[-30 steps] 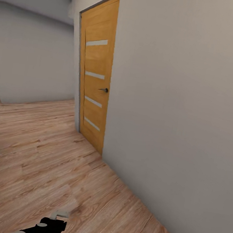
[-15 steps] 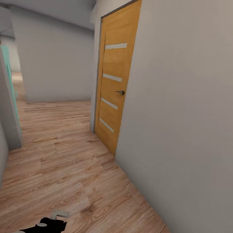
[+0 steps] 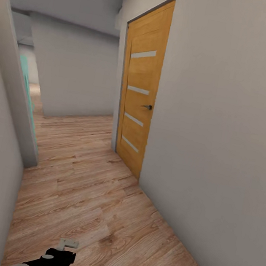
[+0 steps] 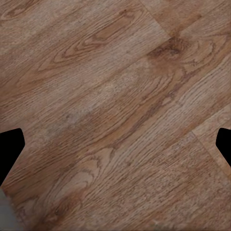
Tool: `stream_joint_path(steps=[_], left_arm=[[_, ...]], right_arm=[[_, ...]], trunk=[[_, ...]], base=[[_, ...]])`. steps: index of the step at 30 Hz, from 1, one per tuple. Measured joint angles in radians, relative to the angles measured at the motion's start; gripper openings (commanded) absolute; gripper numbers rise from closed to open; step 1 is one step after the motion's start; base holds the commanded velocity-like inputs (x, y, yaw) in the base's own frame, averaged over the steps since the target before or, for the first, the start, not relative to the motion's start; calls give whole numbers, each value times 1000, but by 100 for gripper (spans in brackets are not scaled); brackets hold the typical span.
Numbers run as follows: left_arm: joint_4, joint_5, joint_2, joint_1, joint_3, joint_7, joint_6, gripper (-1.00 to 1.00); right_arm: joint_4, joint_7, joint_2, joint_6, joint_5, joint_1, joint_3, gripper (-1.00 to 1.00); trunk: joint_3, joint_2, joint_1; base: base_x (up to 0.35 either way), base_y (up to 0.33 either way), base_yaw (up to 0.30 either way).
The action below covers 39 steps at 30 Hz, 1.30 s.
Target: Move the two storage containers from the living room to the garage. In the garage, place one container on the floor and stack the other container on top of it (either order is fine).
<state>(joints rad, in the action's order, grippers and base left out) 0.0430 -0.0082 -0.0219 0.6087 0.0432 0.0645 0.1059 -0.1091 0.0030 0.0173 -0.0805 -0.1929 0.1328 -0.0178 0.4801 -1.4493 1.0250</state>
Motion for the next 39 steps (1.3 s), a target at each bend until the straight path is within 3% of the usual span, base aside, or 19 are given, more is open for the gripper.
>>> stream_joint_path(steps=[11,39], left_arm=[[0,0,1,0,0,0,-1,100],[0,0,1,0,0,0,-1,100]], right_arm=[[0,0,-1,-1,2,0,1,100],[1,0,-7,-1,5,0,2,100]], trunk=[[0,0,-1],[0,0,-1]], base=[[272,-29,5],[338,-63,282]])
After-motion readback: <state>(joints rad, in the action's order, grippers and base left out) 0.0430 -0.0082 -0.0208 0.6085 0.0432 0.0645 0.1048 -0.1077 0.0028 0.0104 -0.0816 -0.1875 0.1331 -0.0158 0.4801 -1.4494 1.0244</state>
